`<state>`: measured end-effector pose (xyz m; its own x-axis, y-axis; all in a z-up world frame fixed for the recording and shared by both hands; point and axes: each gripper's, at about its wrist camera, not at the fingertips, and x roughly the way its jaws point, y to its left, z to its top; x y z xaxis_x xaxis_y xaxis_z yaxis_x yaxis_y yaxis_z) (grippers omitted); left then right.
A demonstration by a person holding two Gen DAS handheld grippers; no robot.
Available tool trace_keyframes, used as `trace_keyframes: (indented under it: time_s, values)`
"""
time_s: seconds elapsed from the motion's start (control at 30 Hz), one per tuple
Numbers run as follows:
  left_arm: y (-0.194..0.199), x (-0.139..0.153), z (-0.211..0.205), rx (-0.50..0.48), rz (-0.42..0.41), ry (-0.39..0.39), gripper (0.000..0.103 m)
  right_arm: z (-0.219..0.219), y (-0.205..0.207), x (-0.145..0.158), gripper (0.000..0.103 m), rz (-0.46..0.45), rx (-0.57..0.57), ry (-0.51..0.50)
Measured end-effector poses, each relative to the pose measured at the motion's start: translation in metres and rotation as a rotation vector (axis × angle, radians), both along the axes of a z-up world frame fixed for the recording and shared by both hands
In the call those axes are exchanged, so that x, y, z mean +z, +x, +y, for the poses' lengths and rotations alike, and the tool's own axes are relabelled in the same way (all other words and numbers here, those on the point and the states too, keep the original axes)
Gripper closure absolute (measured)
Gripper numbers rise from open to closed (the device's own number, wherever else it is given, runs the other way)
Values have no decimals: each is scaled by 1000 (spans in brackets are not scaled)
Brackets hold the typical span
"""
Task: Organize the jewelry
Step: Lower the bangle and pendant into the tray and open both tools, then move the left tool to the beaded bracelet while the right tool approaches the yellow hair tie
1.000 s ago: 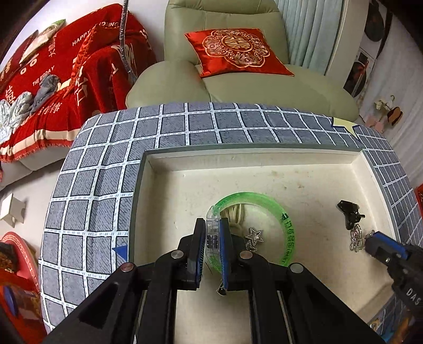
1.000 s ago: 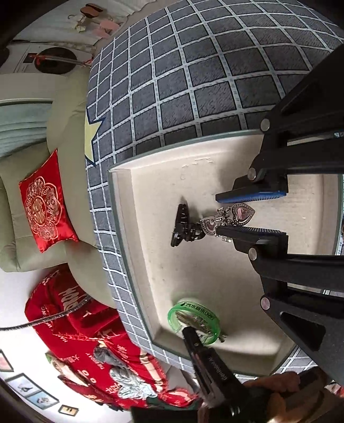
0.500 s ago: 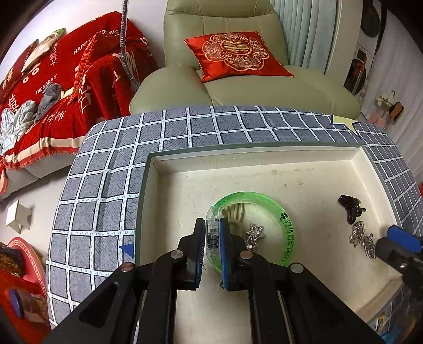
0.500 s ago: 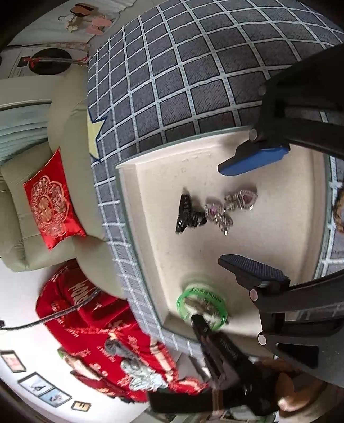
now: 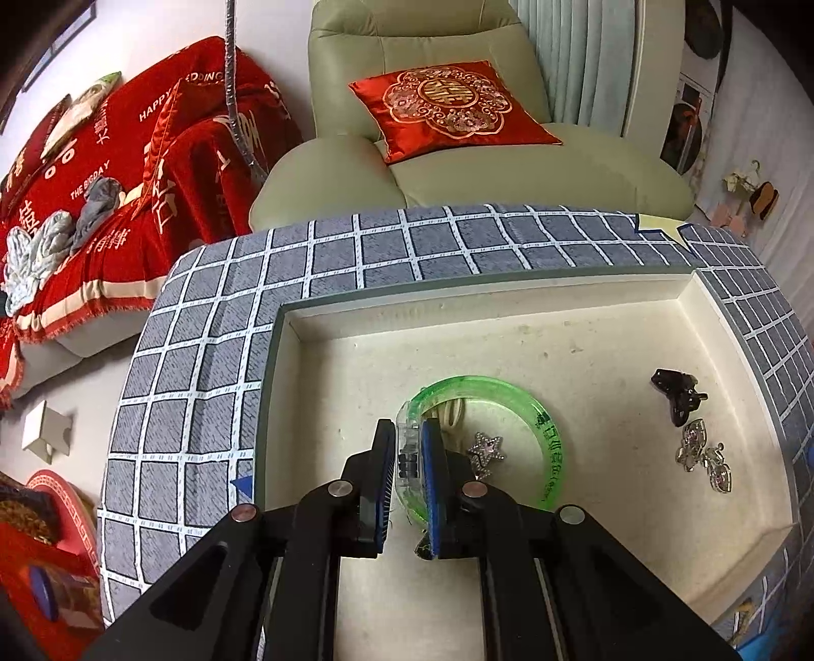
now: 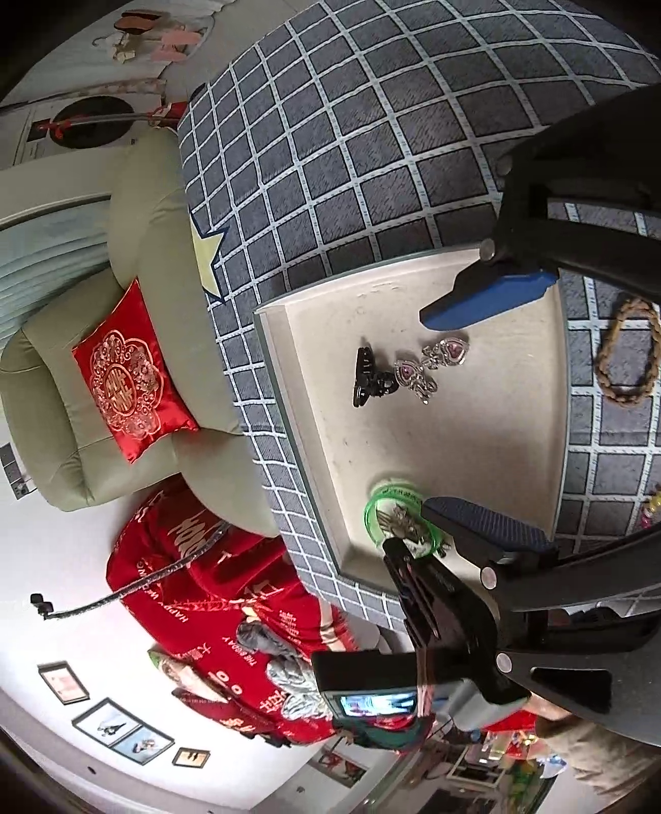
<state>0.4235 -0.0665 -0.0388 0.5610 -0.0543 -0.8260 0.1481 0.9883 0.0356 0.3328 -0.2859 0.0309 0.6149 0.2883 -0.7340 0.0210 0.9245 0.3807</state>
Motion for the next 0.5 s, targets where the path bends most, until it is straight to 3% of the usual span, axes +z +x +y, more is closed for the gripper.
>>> trace_keyframes:
  time_s: [0.07, 0.1, 0.13, 0.17, 0.23, 0.5]
  values:
    - [0, 2, 2, 6, -2, -4, 76, -1, -3, 1, 29, -2, -3, 4]
    - [0, 3, 3, 11, -1, -8, 68, -1, -4, 1, 29, -3, -4, 5]
    - [-1, 5, 5, 18, -4, -14, 22, -2, -5, 1, 28, -3, -6, 9]
    - [-3, 7, 6, 27, -15, -17, 0, -3, -6, 1, 28, -3, -7, 13]
    - [-11, 19, 11, 43, -89, -23, 0, -4, -8, 2, 27, -5, -12, 18]
    - [-41, 42, 14, 1, -133, -32, 0, -8, -29, 14, 15, -80, -44, -1]
